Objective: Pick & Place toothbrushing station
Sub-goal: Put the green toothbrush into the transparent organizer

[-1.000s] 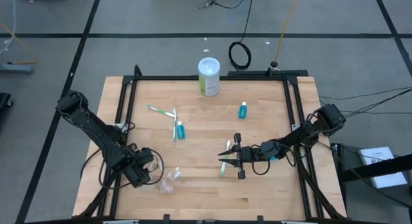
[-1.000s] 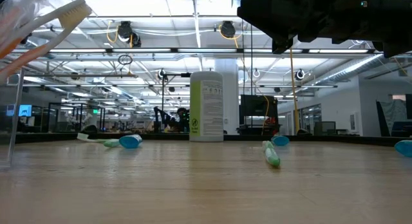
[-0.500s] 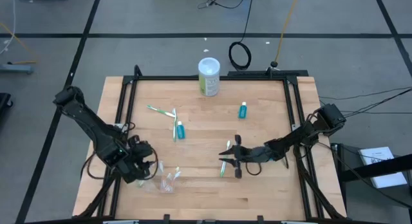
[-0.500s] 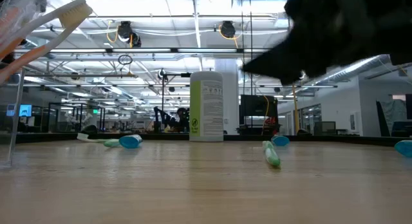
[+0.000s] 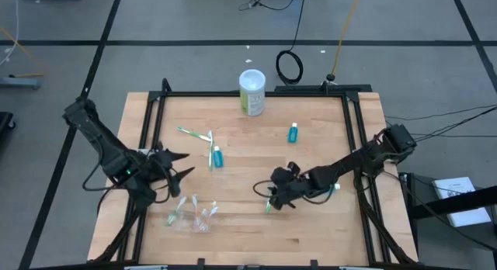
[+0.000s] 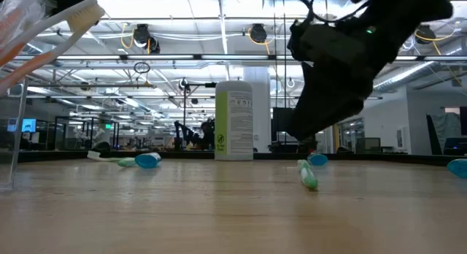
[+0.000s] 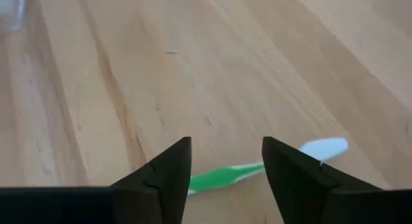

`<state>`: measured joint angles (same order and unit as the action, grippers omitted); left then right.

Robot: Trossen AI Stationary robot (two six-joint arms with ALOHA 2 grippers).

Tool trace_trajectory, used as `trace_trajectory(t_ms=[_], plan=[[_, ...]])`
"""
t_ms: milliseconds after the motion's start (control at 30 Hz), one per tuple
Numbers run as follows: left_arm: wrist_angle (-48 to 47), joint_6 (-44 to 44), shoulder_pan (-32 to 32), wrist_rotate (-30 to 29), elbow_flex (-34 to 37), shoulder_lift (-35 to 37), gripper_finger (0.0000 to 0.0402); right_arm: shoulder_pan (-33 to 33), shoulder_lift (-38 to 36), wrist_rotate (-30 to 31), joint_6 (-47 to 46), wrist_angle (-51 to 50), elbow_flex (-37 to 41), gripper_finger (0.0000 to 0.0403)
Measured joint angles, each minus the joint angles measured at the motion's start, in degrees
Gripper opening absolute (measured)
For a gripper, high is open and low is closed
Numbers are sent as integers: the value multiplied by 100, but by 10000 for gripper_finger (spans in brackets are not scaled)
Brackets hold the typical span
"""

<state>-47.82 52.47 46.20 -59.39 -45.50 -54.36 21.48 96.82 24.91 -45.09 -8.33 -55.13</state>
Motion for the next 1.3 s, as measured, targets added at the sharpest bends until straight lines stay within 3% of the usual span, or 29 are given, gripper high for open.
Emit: trace_trajectory(t_ms=[67,167,400,600,1100,1300], plan=[[310,-450,-82,-247,0,1,241,-151,0,-120,-390,-403,-100,176],[677,-1092,-299,-151,0,-1,241,-348,0,-211,-881,-982,-99,165],[2165,-2569,-789,1024,410,-214,241,-547,4,-845,-1124,-947,-51,154],[3845,-3859,-1162,1556,953,-365,241,-541,4,-849,-1135,-641,-51,153],[4143,-3923,-1739,2360,957,-417,241,-669,614,-981,-1290,-388,-64,149],[4163,-3883,-1773,2394,955,-416,241,-675,571,-963,-1038,-422,-57,102]])
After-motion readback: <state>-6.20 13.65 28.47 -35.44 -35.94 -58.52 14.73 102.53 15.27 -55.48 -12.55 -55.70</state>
